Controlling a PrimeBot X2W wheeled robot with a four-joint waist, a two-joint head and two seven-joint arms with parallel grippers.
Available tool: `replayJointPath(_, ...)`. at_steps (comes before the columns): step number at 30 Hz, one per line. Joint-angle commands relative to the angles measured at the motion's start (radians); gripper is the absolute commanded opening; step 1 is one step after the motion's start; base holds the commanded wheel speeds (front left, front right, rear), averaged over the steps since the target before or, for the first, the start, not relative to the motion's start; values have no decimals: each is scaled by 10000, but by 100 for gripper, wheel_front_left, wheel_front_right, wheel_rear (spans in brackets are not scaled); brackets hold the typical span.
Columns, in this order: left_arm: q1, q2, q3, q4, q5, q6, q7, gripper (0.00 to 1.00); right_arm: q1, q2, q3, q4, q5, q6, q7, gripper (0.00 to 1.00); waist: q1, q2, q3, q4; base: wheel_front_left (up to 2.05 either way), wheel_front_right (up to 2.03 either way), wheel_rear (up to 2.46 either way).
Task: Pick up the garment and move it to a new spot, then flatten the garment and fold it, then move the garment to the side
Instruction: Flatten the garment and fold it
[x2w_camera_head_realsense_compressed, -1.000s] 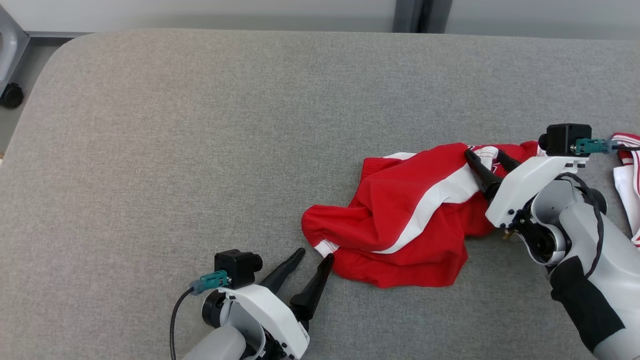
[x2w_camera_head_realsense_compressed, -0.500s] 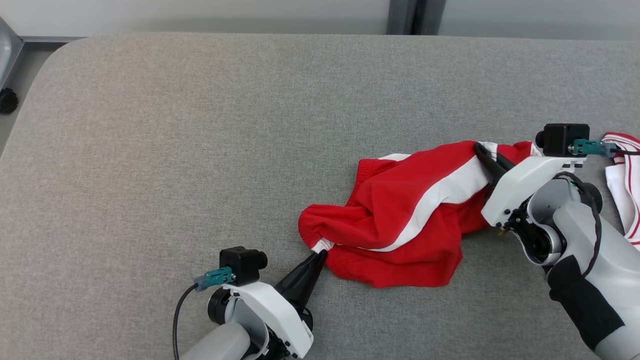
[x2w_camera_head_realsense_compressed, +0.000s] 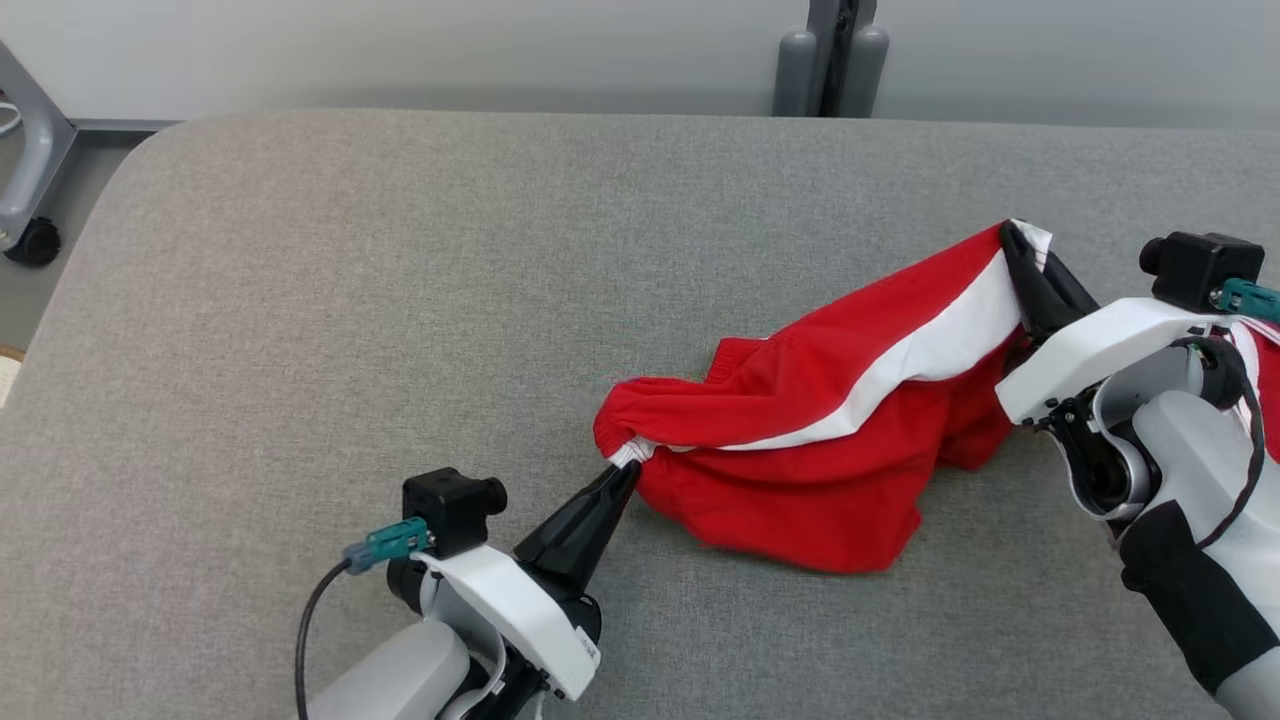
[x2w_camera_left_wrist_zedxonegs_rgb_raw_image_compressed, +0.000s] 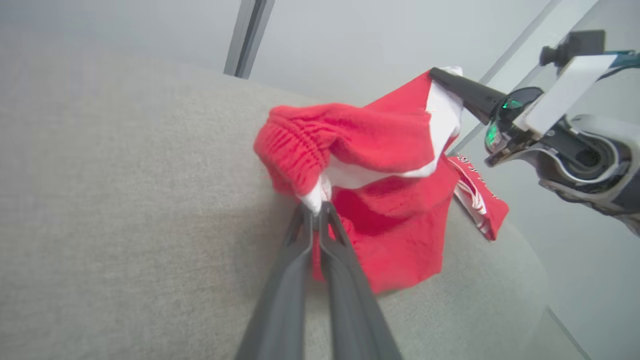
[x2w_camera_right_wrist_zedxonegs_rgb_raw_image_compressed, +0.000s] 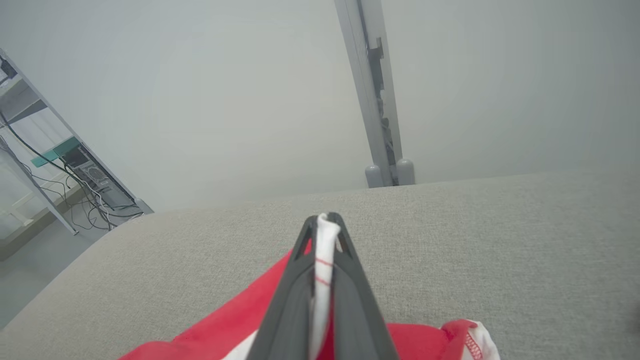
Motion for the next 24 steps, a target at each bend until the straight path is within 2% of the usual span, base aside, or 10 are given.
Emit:
replayJointPath(1, -114, 357, 6, -449, 122, -21, -64, 0, 66, -83, -67, -217, -30, 1, -207, 0, 0, 0, -202, -45, 0, 0, 0)
replayJointPath(11, -225, 1927, 445, -2757, -207, -21, 170, 0, 753, -481, -1257, -1698, -522, 1, -406, 0, 0, 0, -1102, -329, 0, 0, 0)
replayJointPath(19, -734, 3505, 692, -5072, -1398, -21, 1120, 0, 1542, -711, -2406, -3223, -901, -1, -410, 0, 0, 0, -1677, -705, 0, 0, 0)
replayJointPath(20, -894, 3776, 874, -5489, -1678, -21, 1325, 0, 1725, -760, -2658, -3700, -905, -1, -409, 0, 0, 0, -1772, -778, 0, 0, 0)
replayJointPath(24, -1168, 4070, 1110, -6013, -2086, -21, 1641, 0, 1948, -785, -2987, -4489, -927, 1, -190, 0, 0, 0, -1832, -856, 0, 0, 0)
